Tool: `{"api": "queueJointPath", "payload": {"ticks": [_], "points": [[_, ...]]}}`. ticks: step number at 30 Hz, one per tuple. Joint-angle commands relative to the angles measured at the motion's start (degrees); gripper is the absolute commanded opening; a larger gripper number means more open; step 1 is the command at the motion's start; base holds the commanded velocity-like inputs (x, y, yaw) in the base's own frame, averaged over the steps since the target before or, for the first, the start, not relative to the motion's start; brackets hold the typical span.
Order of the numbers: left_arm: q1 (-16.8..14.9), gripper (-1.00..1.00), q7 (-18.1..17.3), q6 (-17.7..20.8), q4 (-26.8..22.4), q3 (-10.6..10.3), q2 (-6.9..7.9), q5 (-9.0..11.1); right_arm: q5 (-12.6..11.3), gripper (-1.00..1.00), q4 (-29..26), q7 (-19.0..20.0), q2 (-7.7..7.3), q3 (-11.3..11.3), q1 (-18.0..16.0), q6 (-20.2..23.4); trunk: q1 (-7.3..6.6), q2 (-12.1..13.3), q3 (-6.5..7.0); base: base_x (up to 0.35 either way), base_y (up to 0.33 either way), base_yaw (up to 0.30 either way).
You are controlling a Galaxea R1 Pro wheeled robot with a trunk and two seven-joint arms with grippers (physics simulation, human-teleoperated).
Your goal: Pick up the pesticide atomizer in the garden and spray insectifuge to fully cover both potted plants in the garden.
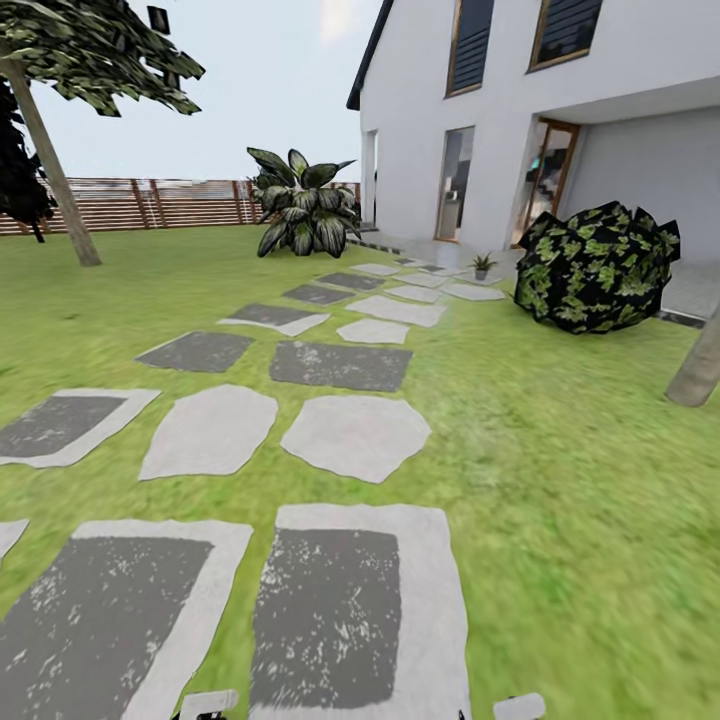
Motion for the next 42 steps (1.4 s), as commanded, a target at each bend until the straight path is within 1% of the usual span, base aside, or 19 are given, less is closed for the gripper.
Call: {"api": "queueJointPath", "payload": {"ticks": [1,24,35,42], "points": [[-0.02,-1.0,-0.14,-0.13,-0.06,0.48,-0.03,-0.42,0.48,1.0,-0.08,0.09,0.05,-0.49,-0.02,-0.13,0.02,-0.02,-0.05,0.338,0.0,0.0],[-0.02,-1.0,-0.1,-0.13,-0.05,0.49,-0.03,-0.42,0.47,1.0,-0.04,0.09,0.07,-0.49,-0.02,-0.13,0.02,-0.02,-0.05,0.339,0.0,0.0],[-0.02,-1.0,-0.09,-0.1,-0.05,0.49,-0.03,-0.42,0.44,1.0,-0.04,0.09,0.07,-0.49,-0.02,-0.13,0.02,-0.02,-0.79,0.338,0.0,0.0],[-0.02,-1.0,-0.09,-0.1,-0.05,0.48,-0.03,-0.42,0.49,1.0,-0.04,0.09,0.07,-0.43,-0.02,-0.13,0.02,-0.02,-0.86,0.339,0.0,0.0]]}}
